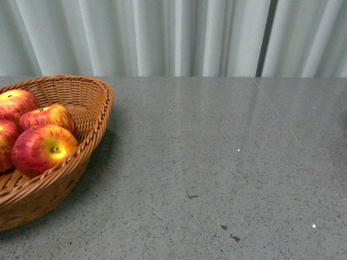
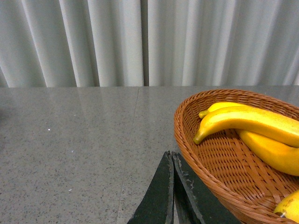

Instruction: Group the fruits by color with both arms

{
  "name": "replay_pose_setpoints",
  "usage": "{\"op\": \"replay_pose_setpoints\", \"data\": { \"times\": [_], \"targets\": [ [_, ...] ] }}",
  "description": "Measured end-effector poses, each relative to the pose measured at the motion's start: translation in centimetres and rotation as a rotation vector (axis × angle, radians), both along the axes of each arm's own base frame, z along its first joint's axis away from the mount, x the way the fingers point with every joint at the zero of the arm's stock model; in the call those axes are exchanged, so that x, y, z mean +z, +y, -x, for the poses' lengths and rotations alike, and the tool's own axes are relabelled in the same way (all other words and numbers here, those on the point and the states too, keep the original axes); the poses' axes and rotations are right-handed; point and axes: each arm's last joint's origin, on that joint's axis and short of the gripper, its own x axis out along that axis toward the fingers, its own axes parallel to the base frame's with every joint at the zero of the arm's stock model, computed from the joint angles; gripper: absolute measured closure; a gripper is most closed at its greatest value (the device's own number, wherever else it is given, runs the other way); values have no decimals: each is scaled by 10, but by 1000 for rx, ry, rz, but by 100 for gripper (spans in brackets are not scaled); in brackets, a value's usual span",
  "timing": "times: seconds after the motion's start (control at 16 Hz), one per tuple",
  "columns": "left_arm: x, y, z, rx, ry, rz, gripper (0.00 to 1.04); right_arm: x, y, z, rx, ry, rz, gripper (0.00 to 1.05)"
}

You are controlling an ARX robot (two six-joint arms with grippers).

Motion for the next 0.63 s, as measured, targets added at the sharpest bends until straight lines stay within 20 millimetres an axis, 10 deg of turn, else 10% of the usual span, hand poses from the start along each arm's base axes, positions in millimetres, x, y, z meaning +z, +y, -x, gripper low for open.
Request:
{"op": "replay_pose_setpoints", "data": {
  "times": [0.63],
  "targets": [
    [0, 0, 0, 0, 1, 0, 7, -12, 0, 0, -2, 0, 0, 103]
  ]
}}
